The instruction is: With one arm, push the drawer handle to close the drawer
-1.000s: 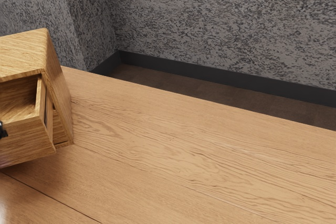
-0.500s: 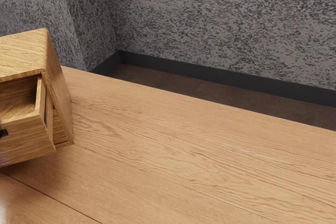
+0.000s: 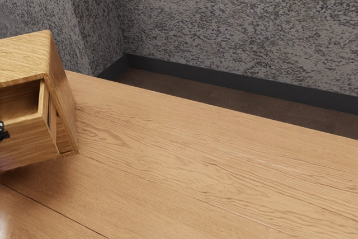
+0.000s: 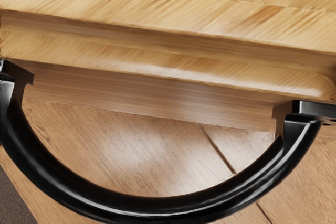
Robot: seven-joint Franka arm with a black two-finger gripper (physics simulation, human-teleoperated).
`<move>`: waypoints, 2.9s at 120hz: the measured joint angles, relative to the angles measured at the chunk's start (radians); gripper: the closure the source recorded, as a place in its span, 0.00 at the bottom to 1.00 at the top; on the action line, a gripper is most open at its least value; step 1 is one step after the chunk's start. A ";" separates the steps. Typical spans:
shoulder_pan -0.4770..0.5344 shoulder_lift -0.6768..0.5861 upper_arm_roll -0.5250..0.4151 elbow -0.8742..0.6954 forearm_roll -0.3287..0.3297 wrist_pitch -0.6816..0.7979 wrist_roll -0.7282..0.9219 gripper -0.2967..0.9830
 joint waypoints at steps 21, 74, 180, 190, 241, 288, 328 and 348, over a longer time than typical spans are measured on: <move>-0.001 0.038 0.030 0.013 0.027 0.041 0.002 0.85; -0.062 0.124 0.140 0.089 0.102 0.122 0.007 0.85; -0.164 0.332 0.260 0.238 0.157 0.198 0.009 0.85; -0.168 0.346 0.267 0.253 0.160 0.199 0.009 0.85; -0.341 0.455 0.453 0.362 0.195 0.215 0.009 0.85; -0.338 0.426 0.407 0.331 0.183 0.213 0.008 0.85; -0.605 0.312 0.128 0.558 0.084 -0.080 0.105 0.44; -0.714 0.505 0.142 0.787 0.064 -0.213 0.210 0.34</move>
